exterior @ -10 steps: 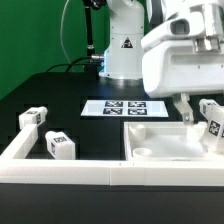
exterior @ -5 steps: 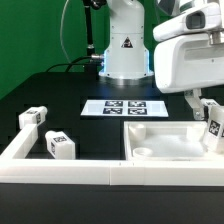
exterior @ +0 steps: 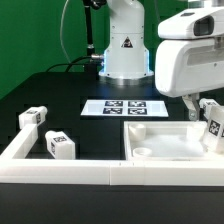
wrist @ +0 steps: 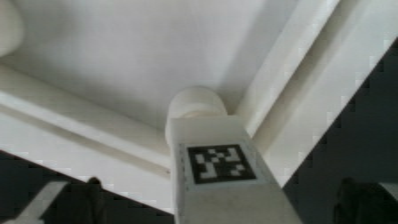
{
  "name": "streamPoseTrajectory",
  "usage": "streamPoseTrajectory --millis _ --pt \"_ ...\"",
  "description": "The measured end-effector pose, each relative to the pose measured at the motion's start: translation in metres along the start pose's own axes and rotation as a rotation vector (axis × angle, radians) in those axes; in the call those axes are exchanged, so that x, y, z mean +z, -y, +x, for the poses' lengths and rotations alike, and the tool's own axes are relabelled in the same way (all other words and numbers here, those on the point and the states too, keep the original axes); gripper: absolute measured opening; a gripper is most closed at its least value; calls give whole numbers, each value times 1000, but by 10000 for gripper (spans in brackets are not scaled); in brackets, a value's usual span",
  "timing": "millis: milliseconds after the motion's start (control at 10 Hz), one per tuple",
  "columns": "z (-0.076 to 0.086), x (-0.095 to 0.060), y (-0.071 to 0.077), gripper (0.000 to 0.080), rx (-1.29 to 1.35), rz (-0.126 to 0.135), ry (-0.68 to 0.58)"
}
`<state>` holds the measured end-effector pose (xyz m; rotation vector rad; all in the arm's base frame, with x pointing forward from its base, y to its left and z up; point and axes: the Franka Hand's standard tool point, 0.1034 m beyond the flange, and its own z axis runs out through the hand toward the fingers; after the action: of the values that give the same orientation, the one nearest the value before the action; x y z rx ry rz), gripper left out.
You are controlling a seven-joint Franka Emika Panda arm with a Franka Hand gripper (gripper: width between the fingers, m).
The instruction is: Assemble one leg
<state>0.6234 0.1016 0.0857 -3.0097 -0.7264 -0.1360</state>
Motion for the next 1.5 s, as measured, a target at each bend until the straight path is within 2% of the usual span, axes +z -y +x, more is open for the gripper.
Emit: streamPoseTrajectory --millis 200,300,400,800,1100,1500 --pt "1 -1 1 649 23 -3 4" --pt "10 -5 2 649 70 -37 24" --pt "18 -7 2 649 60 -54 18" --pt "18 0 1 649 33 -54 7" --pt "17 0 1 285 20 -53 8" --pt "18 0 1 285 40 -49 6"
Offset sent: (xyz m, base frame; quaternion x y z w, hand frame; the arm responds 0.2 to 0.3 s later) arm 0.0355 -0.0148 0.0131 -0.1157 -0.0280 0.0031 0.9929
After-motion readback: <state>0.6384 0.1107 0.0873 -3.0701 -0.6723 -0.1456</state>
